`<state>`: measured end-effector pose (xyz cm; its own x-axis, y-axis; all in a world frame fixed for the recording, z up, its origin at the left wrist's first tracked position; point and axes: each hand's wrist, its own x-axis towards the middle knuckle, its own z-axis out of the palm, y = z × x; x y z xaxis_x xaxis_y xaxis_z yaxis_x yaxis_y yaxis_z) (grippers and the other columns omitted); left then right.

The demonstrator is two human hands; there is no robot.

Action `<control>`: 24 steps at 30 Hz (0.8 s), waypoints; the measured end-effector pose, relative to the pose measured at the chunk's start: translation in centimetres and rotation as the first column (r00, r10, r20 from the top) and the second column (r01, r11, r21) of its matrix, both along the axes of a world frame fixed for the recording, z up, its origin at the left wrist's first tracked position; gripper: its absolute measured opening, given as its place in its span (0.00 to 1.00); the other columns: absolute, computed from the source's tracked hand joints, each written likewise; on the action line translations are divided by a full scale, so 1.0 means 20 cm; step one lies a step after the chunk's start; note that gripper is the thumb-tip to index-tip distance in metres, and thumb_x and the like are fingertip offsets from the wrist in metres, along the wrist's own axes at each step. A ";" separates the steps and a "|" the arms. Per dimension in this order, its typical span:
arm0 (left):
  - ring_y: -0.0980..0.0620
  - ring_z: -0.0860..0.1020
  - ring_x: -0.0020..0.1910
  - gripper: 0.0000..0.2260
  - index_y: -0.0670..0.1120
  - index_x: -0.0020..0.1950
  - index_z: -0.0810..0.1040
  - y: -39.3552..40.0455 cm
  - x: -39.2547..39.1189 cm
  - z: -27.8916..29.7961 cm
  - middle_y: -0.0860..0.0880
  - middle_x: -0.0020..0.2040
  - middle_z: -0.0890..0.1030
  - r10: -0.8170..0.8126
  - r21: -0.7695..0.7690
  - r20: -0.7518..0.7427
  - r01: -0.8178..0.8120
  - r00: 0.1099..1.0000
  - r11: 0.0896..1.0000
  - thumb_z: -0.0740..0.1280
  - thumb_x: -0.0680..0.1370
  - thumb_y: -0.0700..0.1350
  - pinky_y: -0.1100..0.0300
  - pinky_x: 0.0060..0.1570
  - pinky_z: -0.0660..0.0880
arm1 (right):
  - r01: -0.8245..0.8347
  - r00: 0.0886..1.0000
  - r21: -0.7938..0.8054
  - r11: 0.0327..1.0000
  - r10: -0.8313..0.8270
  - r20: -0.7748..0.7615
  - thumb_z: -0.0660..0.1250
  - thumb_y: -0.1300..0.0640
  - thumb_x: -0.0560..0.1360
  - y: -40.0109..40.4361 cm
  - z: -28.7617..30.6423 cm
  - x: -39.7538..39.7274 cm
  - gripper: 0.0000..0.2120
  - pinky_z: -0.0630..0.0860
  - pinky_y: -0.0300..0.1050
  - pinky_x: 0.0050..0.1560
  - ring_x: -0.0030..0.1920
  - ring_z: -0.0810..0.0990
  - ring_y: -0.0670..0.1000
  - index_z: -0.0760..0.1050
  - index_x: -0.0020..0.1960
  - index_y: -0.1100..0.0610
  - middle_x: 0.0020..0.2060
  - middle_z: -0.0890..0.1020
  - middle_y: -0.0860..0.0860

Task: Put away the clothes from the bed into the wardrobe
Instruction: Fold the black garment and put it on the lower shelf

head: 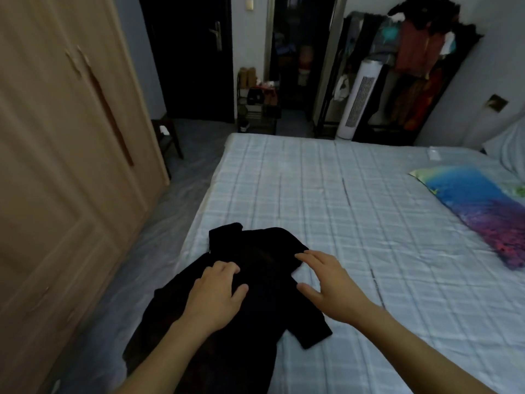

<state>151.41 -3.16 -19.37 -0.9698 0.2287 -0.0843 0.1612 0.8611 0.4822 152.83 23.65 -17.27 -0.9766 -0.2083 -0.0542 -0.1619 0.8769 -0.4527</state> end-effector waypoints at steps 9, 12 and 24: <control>0.55 0.72 0.60 0.19 0.52 0.68 0.71 -0.04 -0.33 -0.19 0.54 0.65 0.73 0.049 0.010 0.089 -0.050 0.995 0.999 0.62 0.81 0.58 0.54 0.61 0.73 | -0.027 0.995 -0.041 0.999 0.031 0.091 0.65 0.45 0.78 -0.08 -0.20 -0.37 0.29 0.63 0.49 0.74 0.74 0.62 0.49 0.62 0.77 0.48 0.74 0.65 0.46; 0.55 0.72 0.60 0.19 0.52 0.69 0.70 -0.07 -0.48 -0.26 0.54 0.64 0.73 0.082 0.020 0.108 -0.084 0.991 0.996 0.63 0.80 0.58 0.54 0.61 0.73 | -0.031 0.992 -0.063 0.998 0.038 0.117 0.65 0.45 0.78 -0.09 -0.29 -0.53 0.29 0.64 0.49 0.74 0.73 0.63 0.50 0.62 0.77 0.49 0.73 0.66 0.46; 0.50 0.72 0.61 0.20 0.53 0.70 0.71 -0.10 -1.03 -0.68 0.49 0.64 0.72 0.192 0.021 0.175 -0.199 0.966 0.980 0.69 0.79 0.49 0.54 0.60 0.73 | -0.106 0.955 -0.089 0.990 0.127 0.268 0.71 0.39 0.72 -0.36 -0.87 -1.16 0.40 0.60 0.57 0.75 0.76 0.56 0.52 0.57 0.78 0.46 0.76 0.61 0.49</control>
<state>130.74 -5.20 -32.93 -0.9679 0.0422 -0.2477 -0.0963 0.8482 0.5209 129.71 16.38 -34.65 -0.8956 -0.3330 -0.2952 -0.1228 0.8225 -0.5553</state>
